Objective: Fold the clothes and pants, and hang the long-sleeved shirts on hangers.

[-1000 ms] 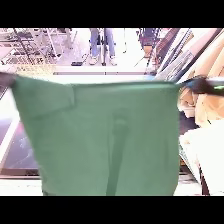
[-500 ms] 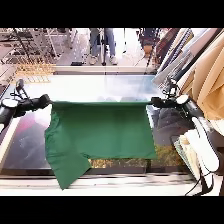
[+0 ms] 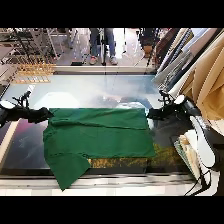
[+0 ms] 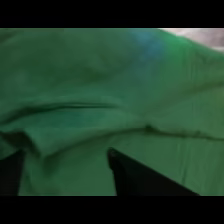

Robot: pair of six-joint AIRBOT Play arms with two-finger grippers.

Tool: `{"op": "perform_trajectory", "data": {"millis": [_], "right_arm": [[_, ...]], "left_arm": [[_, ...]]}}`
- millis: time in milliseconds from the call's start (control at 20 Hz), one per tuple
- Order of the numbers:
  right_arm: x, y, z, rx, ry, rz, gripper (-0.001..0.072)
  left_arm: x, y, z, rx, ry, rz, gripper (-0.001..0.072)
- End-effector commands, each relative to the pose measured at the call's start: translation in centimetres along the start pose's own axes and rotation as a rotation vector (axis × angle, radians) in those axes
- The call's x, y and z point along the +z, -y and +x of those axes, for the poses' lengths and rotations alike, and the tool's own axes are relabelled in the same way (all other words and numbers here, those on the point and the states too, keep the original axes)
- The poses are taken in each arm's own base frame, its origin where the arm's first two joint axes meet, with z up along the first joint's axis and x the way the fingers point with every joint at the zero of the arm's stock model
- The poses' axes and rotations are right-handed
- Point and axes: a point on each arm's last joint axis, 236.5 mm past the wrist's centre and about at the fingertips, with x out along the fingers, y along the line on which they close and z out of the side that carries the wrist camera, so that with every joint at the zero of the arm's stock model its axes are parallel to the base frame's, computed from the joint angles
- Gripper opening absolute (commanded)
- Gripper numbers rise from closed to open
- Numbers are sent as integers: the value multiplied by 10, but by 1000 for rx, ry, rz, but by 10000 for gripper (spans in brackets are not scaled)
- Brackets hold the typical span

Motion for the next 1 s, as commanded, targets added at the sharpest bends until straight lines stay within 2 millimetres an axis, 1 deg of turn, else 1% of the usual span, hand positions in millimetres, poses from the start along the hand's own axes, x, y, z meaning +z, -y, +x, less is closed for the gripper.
{"op": "perform_trajectory", "data": {"millis": [0,50,150,200,250,300,350,450,500,600,750,850,950], "right_arm": [[-55,16,-10,31,-177,90,413],[-75,23,-11,46,-202,135,413],[-124,30,-10,83,-243,195,430],[-148,29,-9,121,-255,215,431],[-166,24,-8,170,-260,222,432],[-178,19,-8,211,-257,230,433],[-187,16,-7,245,-255,237,458],[-199,14,-3,274,-268,246,470],[-201,12,-1,281,-269,234,470],[-197,1,1,317,-252,195,469],[-194,-8,6,320,-248,161,462],[-196,-15,10,314,-264,131,409],[-198,-22,13,315,-280,106,358]], "left_arm": [[-58,-36,-16,99,-231,-132,532],[-85,-42,-22,107,-320,-181,533],[-132,-35,-24,81,-418,-223,533],[-155,-31,-23,79,-436,-228,532],[-175,-27,-22,83,-435,-226,533],[-193,-25,-22,95,-413,-231,537],[-209,-22,-24,101,-400,-227,543],[-234,-18,-28,107,-381,-216,542],[-243,-18,-28,110,-375,-215,542],[-259,-18,-24,111,-390,-230,542],[-271,-21,-17,110,-406,-230,542],[-273,-22,-14,108,-399,-239,530],[-269,-21,-7,95,-361,-249,391]]}}
